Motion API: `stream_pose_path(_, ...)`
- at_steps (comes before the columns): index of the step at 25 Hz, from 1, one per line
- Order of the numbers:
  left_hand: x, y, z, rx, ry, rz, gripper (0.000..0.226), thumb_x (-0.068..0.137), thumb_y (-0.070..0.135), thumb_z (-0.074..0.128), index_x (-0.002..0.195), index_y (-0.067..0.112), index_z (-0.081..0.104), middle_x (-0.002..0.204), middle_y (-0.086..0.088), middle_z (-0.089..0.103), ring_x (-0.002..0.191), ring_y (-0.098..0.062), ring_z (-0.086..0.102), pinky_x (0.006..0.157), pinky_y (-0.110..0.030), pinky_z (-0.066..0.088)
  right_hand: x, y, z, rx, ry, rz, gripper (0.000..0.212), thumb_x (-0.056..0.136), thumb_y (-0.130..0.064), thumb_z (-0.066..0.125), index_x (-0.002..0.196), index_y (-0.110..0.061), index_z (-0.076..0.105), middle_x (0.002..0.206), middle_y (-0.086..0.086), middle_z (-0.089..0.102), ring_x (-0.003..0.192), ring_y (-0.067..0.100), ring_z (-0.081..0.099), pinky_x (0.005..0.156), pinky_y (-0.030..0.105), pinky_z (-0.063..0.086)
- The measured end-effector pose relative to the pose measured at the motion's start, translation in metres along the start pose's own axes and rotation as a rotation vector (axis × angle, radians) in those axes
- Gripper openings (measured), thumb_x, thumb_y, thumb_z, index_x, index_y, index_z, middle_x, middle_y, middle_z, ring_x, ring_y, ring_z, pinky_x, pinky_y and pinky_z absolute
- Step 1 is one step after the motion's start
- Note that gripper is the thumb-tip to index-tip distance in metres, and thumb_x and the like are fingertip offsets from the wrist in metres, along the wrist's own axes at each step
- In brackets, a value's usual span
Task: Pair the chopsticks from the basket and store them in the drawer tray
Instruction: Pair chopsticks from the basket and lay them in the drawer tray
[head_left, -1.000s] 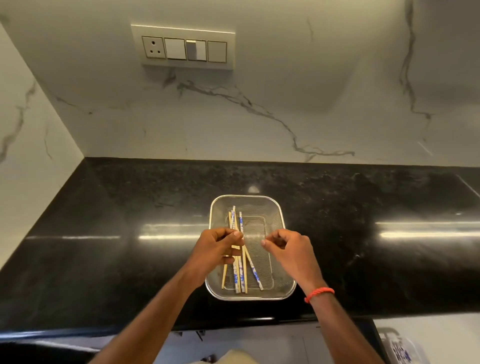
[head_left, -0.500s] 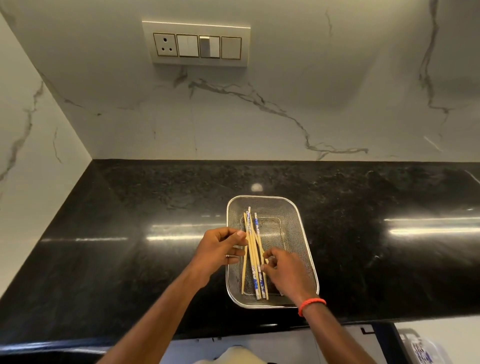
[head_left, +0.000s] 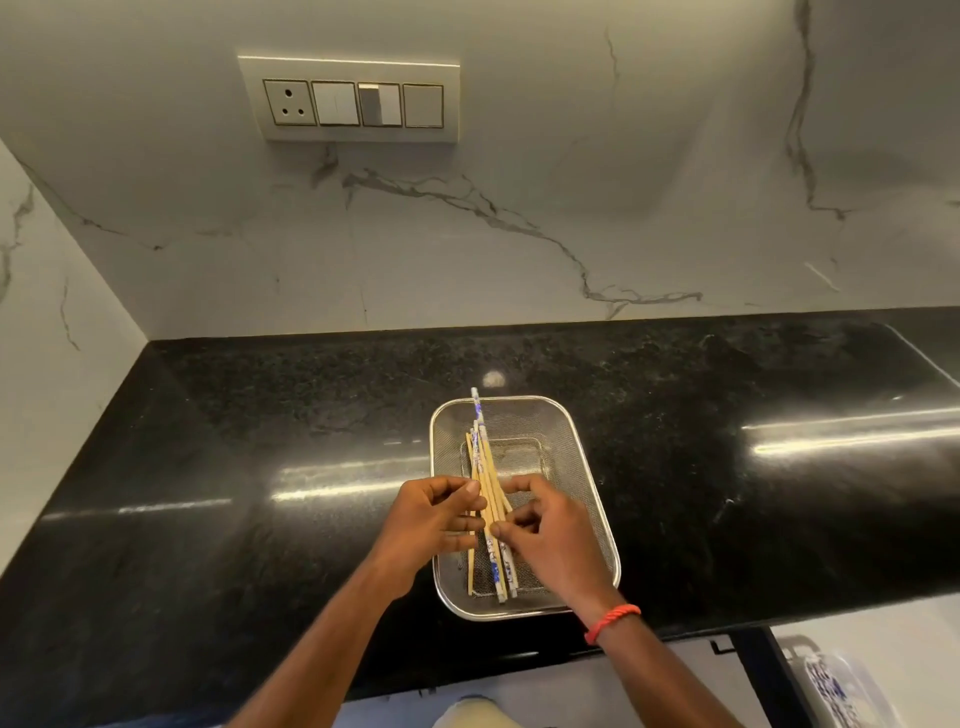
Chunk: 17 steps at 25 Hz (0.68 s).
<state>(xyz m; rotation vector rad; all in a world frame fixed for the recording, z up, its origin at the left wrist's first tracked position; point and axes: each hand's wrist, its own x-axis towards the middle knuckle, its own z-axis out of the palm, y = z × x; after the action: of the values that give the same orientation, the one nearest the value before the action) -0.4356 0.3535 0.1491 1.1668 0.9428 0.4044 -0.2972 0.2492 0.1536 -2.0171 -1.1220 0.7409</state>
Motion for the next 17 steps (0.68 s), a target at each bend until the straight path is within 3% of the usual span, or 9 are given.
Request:
stream_pose_path(4, 0.001, 0.002, 0.004, -0.003, 0.011, 0.051, 0.017, 0.096, 0.012, 0.063, 0.109, 0.008, 0.071, 0.098, -0.013, 0.079, 0.088, -0.033, 0.077, 0.071, -0.046, 0.064, -0.011, -0.02, 0.008, 0.124, -0.039, -0.054, 0.036, 0.079, -0.023, 0.081, 0.109, -0.026, 0.062, 0.081, -0.003, 0.075, 0.07, 0.001, 0.072, 0.065, 0.017, 0.059)
stream_pose_path(8, -0.001, 0.006, -0.005, -0.07, 0.098, 0.072, 0.015, 0.095, 0.008, 0.062, 0.108, 0.008, 0.069, 0.094, -0.015, 0.078, 0.075, -0.026, 0.077, 0.059, -0.036, 0.062, -0.009, -0.018, 0.013, 0.148, -0.022, -0.041, 0.026, 0.082, -0.027, 0.078, 0.101, -0.033, 0.062, 0.08, -0.001, 0.075, 0.069, 0.006, 0.072, 0.064, 0.019, 0.059)
stream_pose_path(10, -0.002, 0.007, -0.012, -0.101, 0.12, 0.065, 0.014, 0.096, 0.008, 0.06, 0.108, 0.009, 0.068, 0.095, -0.016, 0.077, 0.072, -0.024, 0.076, 0.058, -0.033, 0.062, -0.001, -0.008, 0.014, 0.038, 0.009, 0.007, 0.019, 0.086, -0.032, 0.072, 0.103, -0.027, 0.064, 0.085, -0.002, 0.073, 0.074, 0.008, 0.071, 0.07, 0.022, 0.06)
stream_pose_path(14, -0.004, 0.005, -0.018, -0.09, 0.126, 0.039, 0.015, 0.098, 0.011, 0.058, 0.109, 0.01, 0.068, 0.097, -0.016, 0.077, 0.074, -0.025, 0.076, 0.059, -0.032, 0.062, 0.009, 0.015, 0.024, -0.274, -0.041, 0.078, 0.031, 0.09, -0.028, 0.068, 0.119, -0.024, 0.059, 0.104, -0.002, 0.07, 0.089, 0.009, 0.069, 0.081, 0.029, 0.06)
stream_pose_path(17, -0.007, 0.002, -0.016, -0.087, 0.117, 0.021, 0.015, 0.099, 0.012, 0.057, 0.108, 0.009, 0.068, 0.097, -0.017, 0.076, 0.075, -0.026, 0.075, 0.06, -0.033, 0.063, 0.012, 0.021, 0.034, -0.297, -0.066, 0.098, 0.039, 0.09, -0.019, 0.067, 0.127, -0.024, 0.055, 0.104, -0.001, 0.071, 0.09, 0.011, 0.07, 0.082, 0.031, 0.06)
